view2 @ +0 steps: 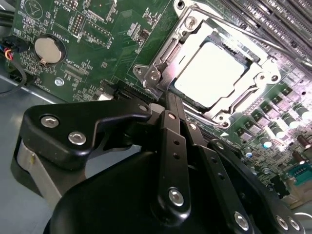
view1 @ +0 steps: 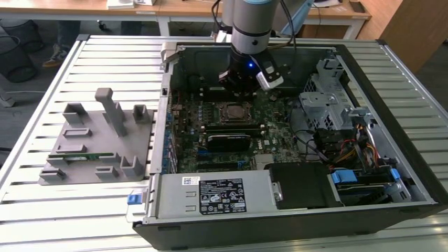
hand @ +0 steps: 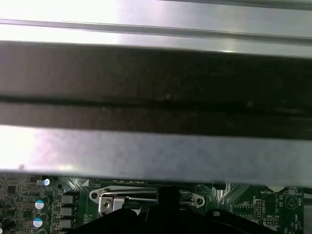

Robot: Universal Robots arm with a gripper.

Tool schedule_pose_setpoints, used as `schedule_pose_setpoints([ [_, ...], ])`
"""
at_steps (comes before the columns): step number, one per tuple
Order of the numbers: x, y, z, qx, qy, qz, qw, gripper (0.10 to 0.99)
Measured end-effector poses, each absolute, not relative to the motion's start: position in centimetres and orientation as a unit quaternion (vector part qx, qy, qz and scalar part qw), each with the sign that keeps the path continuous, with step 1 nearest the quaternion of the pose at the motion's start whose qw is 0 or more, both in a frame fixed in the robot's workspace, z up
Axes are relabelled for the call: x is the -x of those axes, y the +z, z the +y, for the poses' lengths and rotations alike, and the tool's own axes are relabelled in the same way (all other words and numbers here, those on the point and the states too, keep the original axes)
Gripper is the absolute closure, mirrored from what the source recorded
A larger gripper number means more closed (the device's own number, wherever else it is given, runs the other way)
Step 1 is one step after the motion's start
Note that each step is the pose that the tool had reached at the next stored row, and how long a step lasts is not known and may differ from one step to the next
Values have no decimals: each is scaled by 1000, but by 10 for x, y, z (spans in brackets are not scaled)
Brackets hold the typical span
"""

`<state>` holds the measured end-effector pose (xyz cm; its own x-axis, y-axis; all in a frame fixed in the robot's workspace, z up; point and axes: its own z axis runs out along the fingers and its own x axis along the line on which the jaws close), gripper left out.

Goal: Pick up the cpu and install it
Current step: 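Install the second cpu locking lever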

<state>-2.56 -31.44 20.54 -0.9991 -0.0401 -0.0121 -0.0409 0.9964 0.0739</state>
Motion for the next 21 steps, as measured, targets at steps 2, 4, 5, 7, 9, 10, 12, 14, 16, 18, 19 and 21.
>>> schedule_pose_setpoints([
  [2, 26, 205, -316, 20, 37, 999, 5, 973],
  [4, 26, 205, -318, 20, 37, 999, 5, 973],
  [5, 26, 205, -319, 20, 37, 999, 5, 973],
  [7, 25, 205, -321, 20, 37, 999, 5, 973],
  [9, 25, 206, -322, 20, 37, 999, 5, 973],
  [10, 25, 207, -322, 20, 37, 999, 5, 973],
  [12, 25, 211, -322, 20, 37, 999, 5, 973],
  [14, 25, 220, -322, 20, 37, 999, 5, 973],
  [16, 25, 228, -322, 20, 37, 999, 5, 973],
  [18, 25, 232, -322, 20, 37, 999, 5, 973],
  [19, 25, 233, -322, 20, 37, 999, 5, 973],
  [21, 25, 233, -323, 20, 37, 999, 5, 973],
])
